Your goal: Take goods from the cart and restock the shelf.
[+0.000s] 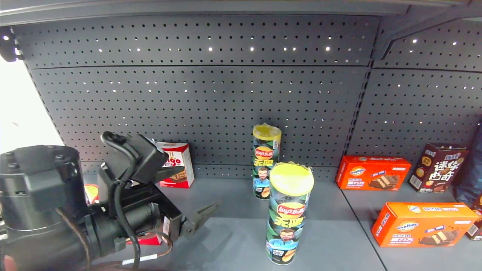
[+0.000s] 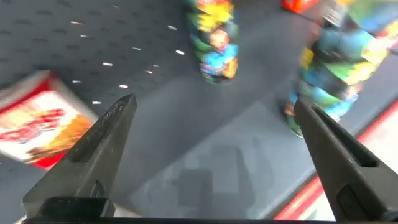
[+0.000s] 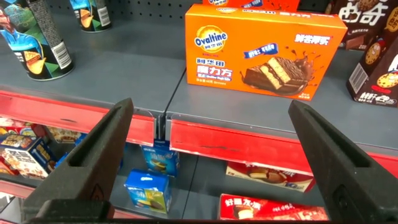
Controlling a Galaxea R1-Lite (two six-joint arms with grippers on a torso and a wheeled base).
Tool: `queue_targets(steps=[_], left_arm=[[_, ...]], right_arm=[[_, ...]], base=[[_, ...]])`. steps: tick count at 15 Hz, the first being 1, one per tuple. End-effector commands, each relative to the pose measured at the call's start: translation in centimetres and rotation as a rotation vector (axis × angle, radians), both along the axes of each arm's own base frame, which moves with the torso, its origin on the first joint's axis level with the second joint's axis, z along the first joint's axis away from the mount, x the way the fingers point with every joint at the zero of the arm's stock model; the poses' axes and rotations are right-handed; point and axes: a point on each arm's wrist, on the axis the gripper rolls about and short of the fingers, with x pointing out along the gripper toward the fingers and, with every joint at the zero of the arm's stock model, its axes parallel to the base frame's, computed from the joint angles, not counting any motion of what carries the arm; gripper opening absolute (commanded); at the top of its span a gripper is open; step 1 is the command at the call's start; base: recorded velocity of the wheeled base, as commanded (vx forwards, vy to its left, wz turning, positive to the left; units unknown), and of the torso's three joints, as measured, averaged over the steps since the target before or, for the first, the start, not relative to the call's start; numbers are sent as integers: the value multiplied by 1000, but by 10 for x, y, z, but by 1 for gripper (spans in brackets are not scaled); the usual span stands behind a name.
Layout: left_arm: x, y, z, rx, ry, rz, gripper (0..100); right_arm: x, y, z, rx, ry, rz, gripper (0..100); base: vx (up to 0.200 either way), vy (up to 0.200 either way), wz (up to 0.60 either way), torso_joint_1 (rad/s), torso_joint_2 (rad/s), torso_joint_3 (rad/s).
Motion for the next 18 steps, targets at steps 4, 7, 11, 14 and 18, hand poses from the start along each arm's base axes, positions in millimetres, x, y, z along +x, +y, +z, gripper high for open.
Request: queue_targets(steps=[4, 7, 11, 14, 18], left_arm=[[5, -16, -18, 53, 54, -37, 100], [10, -18, -7, 28, 5, -20, 100], [16, -21, -6, 21, -1, -13, 100], [15, -19, -15, 23, 11, -12, 100], [12, -17, -23, 6, -16, -17, 100]], right_arm=[[0, 0, 0, -5, -3, -39, 100], [-2, -1, 34, 128, -93, -34, 100], [26, 5, 104, 97, -56, 41, 100], [50, 16, 148, -35, -25, 268, 100], [97, 40, 137, -201, 173, 357, 100]], base=[[0, 0, 0, 0, 0, 0], [0, 0, 0, 0, 0, 0], [0, 0, 0, 0, 0, 0], [0, 0, 0, 0, 0, 0], [0, 0, 0, 0, 0, 0]])
